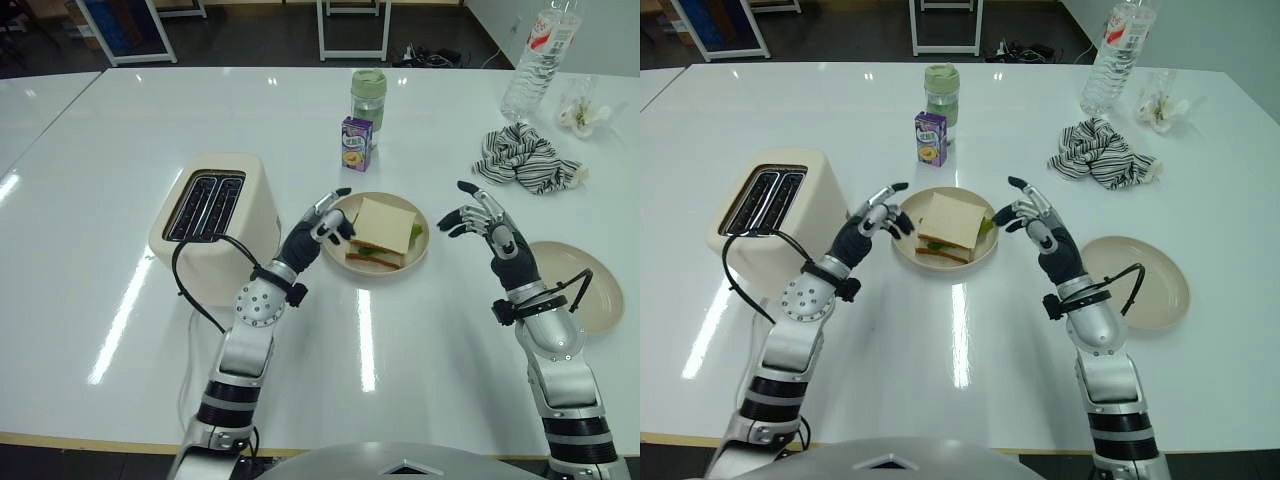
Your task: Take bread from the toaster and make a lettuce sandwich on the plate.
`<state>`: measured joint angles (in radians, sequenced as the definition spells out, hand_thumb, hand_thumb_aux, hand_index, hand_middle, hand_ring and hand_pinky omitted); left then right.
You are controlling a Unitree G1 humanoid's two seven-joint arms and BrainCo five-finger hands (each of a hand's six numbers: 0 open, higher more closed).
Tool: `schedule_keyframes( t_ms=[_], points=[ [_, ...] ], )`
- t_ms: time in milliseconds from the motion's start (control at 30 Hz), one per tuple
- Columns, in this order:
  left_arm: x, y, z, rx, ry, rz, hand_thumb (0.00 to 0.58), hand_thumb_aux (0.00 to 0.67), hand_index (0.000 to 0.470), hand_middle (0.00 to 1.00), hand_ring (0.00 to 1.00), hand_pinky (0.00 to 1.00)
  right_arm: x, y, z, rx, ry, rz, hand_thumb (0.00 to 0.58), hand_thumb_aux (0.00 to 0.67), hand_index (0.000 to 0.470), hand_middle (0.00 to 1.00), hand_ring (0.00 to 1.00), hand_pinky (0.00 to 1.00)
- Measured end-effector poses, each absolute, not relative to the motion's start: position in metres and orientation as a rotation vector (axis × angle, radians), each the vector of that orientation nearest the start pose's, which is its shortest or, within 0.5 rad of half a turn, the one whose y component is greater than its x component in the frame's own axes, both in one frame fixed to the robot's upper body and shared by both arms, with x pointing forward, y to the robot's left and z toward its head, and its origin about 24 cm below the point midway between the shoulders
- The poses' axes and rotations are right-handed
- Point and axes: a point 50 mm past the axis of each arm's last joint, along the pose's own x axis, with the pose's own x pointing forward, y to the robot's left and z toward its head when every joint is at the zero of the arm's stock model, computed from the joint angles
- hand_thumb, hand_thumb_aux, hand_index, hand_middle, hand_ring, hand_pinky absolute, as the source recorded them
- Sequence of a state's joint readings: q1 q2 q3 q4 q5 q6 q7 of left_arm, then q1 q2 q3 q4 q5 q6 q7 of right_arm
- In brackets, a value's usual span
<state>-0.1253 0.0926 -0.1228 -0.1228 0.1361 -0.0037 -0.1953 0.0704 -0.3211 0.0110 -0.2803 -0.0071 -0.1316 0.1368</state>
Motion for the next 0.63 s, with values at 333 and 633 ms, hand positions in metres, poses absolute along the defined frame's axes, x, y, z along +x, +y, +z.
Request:
schedule_keyframes(
  t_ms=[333,633],
  points=[
    [0.266,0.120,0.084,0.036,-0.351,-0.096,0.000,0.000,0.000,0.00,0.00,0.00,0.227,-0.185,0.090,-0.163,-0.298,-0.051,0.000,0.000,0.000,0.00,0.00,0.00],
    [0.268,0.121,0.082,0.022,-0.396,-0.079,0.000,0.000,0.000,0.00,0.00,0.00,0.228,-0.179,0.080,-0.169,-0.274,-0.058,0.000,0.000,0.000,0.00,0.00,0.00]
  ],
)
